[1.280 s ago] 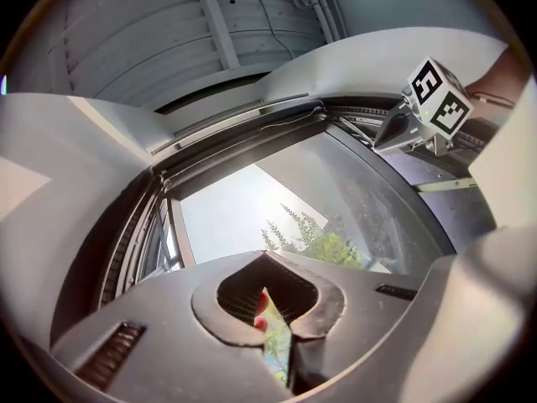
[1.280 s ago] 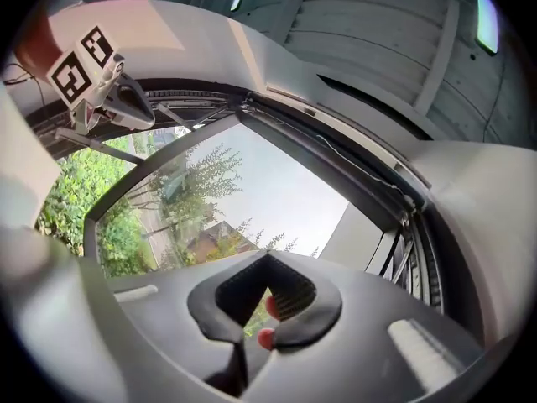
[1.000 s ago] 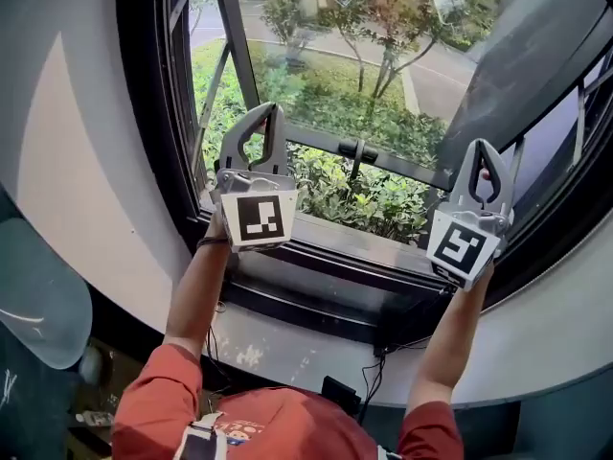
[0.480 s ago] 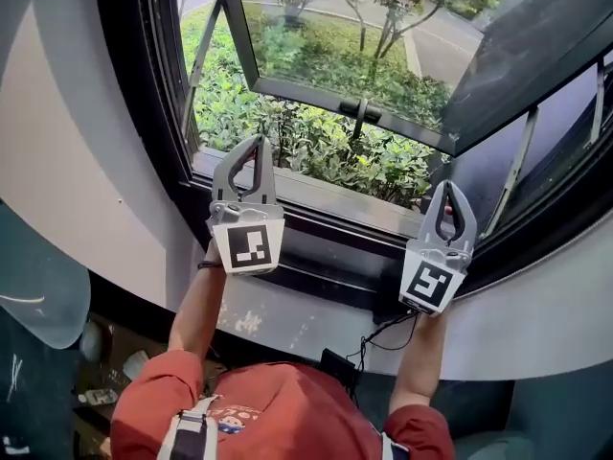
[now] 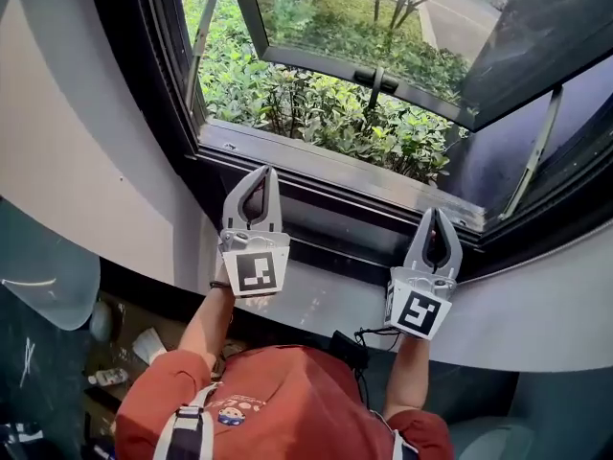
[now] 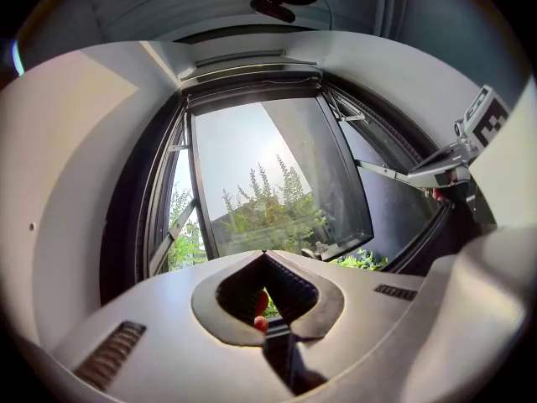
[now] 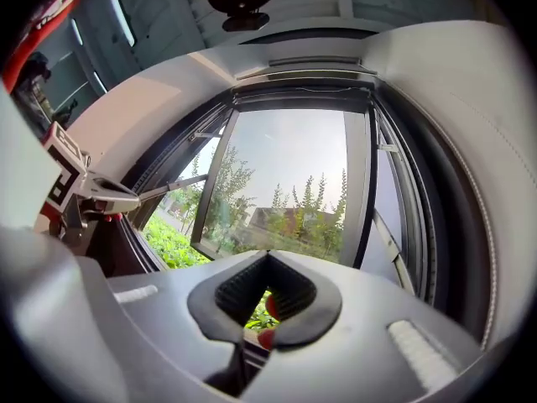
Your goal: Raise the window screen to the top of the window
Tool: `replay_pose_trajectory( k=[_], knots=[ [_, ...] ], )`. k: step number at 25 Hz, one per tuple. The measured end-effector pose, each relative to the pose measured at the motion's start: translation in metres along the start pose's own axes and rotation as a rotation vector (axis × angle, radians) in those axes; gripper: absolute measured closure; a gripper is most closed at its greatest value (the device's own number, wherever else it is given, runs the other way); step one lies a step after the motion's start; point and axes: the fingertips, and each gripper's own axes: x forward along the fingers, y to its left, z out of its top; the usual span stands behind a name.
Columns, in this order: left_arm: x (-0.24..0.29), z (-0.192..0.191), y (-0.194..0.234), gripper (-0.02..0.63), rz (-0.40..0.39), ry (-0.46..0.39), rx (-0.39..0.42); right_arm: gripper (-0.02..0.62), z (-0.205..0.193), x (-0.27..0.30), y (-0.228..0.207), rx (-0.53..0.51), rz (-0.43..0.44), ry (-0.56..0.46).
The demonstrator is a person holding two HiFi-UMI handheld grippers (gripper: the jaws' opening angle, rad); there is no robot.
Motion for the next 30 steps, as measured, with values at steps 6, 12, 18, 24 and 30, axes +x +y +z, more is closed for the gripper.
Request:
replay_pose_trajectory(
  k=[6, 12, 18, 24, 30],
  knots=[
    [-0.034, -0.024, -0.022, 0.601, -0.046, 0.014, -0.067, 0.586, -0.024, -0.031, 0.036, 0.134, 0.063, 0.017],
    [-0.077, -0.054, -0.046, 0.601, -0.147, 0.085, -0.11, 0.586, -0.059, -0.062, 0.06, 0.245, 0.083, 0.079],
    [-0.101, -0.073, -0.056, 0.601, -0.154, 0.124, -0.227, 0.586, -0.079, -0.081, 0.074, 0.298, 0.08, 0.118],
    [-0.108, -0.081, -0.062, 0.6, -0.173, 0.147, -0.258, 0.586, -0.09, -0.09, 0.082, 0.304, 0.098, 0.15],
    [-0.106, -0.079, -0.062, 0.601, -0.181, 0.135, -0.24, 0.586, -0.087, -0.088, 0.081, 0.305, 0.098, 0.143]
  ],
)
